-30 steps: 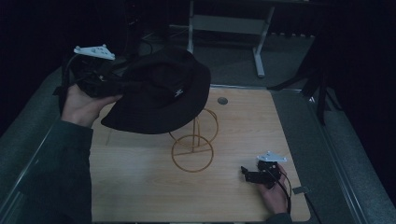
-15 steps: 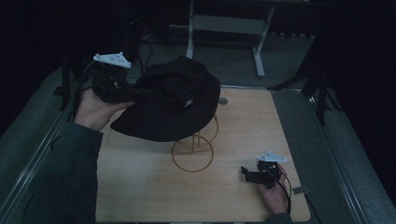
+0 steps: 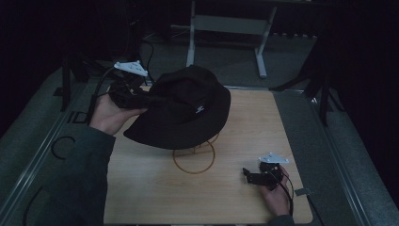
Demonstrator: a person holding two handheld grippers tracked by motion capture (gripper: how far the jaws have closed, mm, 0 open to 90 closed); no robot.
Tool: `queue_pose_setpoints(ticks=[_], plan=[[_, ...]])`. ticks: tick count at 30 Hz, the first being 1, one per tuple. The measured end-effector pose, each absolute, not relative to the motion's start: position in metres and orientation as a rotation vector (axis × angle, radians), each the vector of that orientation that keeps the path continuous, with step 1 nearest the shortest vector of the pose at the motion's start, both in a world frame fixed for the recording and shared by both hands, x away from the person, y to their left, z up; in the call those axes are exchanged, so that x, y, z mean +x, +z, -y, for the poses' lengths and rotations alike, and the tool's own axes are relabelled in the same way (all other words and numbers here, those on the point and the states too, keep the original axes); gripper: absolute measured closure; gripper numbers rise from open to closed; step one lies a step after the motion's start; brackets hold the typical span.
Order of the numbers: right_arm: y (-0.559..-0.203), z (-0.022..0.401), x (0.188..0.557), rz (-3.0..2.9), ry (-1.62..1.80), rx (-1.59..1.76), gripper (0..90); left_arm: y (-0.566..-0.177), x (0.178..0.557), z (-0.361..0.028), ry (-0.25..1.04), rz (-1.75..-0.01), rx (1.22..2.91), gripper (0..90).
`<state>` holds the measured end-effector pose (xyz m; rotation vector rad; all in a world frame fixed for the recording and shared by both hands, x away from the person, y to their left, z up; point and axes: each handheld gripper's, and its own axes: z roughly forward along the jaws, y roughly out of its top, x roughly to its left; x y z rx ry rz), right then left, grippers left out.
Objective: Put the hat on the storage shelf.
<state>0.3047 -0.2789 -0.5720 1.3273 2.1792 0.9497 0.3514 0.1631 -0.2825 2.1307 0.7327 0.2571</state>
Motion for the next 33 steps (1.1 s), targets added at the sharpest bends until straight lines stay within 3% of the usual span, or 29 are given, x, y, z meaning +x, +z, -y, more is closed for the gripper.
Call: queue_pose_setpoints(ticks=[33], plan=[[-0.572,0.279,0.305,-2.180,0.949,1.326,12.3,-0.321,0.353,-0.125,0.192,-0.650,2.359,86.6]])
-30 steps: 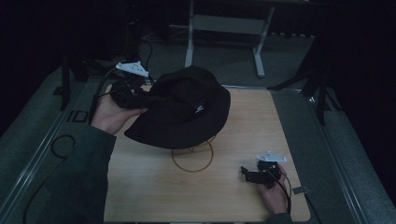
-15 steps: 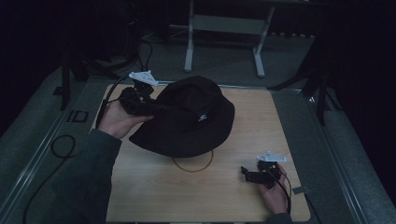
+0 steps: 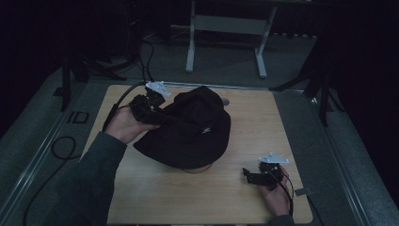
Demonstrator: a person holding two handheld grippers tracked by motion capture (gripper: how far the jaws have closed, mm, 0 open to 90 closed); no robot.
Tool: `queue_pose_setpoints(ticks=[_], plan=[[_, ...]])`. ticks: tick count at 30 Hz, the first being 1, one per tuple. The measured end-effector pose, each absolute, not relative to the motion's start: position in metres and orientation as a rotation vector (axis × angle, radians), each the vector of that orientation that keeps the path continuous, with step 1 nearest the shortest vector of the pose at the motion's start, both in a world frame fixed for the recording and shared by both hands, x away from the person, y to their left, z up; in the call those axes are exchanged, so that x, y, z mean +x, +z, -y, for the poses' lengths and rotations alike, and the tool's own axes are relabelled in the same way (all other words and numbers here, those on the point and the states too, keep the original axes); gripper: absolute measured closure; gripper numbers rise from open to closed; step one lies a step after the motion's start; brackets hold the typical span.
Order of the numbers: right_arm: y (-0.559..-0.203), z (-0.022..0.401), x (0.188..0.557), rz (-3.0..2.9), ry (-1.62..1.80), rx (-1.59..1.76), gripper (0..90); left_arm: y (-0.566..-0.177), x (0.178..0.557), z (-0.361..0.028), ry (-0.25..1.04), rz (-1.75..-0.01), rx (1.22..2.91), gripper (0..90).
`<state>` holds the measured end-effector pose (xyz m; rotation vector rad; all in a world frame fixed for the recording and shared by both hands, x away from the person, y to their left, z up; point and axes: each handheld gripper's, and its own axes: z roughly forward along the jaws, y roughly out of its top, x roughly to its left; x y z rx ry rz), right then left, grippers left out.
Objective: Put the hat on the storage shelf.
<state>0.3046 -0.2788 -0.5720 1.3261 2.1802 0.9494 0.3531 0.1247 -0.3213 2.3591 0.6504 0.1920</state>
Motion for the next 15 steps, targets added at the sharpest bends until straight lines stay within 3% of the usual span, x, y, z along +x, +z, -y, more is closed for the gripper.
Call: queue_pose_setpoints(ticks=[3,11,15], plan=[[-0.572,0.279,0.305,-2.180,0.949,1.326,12.3,-0.323,0.354,-0.124,0.185,-0.659,2.359,82.8],[-0.572,0.279,0.305,-2.181,0.950,1.324,12.2,-0.315,0.357,-0.136,0.205,-0.732,2.242,54.6],[-0.572,0.279,0.305,-2.181,0.950,1.325,12.3,-0.311,0.356,-0.142,0.228,-0.749,2.219,48.7]])
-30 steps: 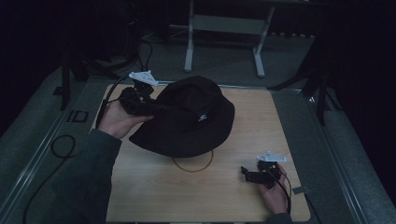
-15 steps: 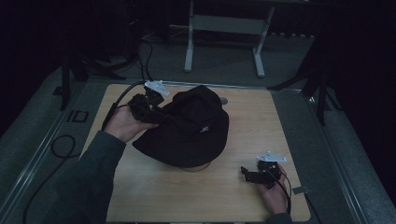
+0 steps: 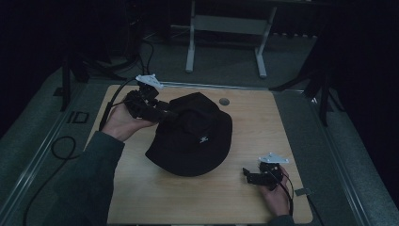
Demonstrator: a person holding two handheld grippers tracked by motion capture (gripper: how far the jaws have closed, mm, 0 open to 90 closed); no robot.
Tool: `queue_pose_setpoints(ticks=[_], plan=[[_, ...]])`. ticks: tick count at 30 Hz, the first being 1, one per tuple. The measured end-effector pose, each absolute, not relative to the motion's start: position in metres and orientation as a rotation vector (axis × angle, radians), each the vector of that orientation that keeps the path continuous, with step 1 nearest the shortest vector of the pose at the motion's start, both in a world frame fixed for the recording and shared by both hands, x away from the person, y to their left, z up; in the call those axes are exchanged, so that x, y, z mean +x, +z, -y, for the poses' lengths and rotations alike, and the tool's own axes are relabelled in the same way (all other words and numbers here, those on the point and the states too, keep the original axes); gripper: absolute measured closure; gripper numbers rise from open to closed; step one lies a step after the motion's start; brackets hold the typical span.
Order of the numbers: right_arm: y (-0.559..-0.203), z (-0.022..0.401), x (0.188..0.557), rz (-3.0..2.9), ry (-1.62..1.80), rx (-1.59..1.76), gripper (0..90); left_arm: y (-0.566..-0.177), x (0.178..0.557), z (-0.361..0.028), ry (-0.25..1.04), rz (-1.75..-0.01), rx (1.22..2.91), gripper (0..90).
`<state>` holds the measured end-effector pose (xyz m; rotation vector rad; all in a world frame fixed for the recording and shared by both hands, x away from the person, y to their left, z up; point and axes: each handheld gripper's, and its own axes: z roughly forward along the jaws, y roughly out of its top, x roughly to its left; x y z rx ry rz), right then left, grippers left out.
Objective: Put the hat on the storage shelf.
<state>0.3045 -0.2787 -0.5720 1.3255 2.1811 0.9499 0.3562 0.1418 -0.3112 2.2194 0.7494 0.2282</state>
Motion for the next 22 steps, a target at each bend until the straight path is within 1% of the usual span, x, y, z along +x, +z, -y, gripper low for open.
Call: queue_pose_setpoints(ticks=[7,11,22], plan=[[-0.572,0.279,0.304,-2.181,0.950,1.325,12.3,-0.307,0.354,-0.151,0.269,-0.777,2.170,42.7],[-0.572,0.279,0.304,-2.181,0.950,1.325,12.3,-0.306,0.354,-0.157,0.316,-0.817,2.157,39.6],[-0.572,0.279,0.304,-2.182,0.950,1.323,12.2,-0.316,0.352,-0.176,0.352,-0.900,2.072,41.4]])
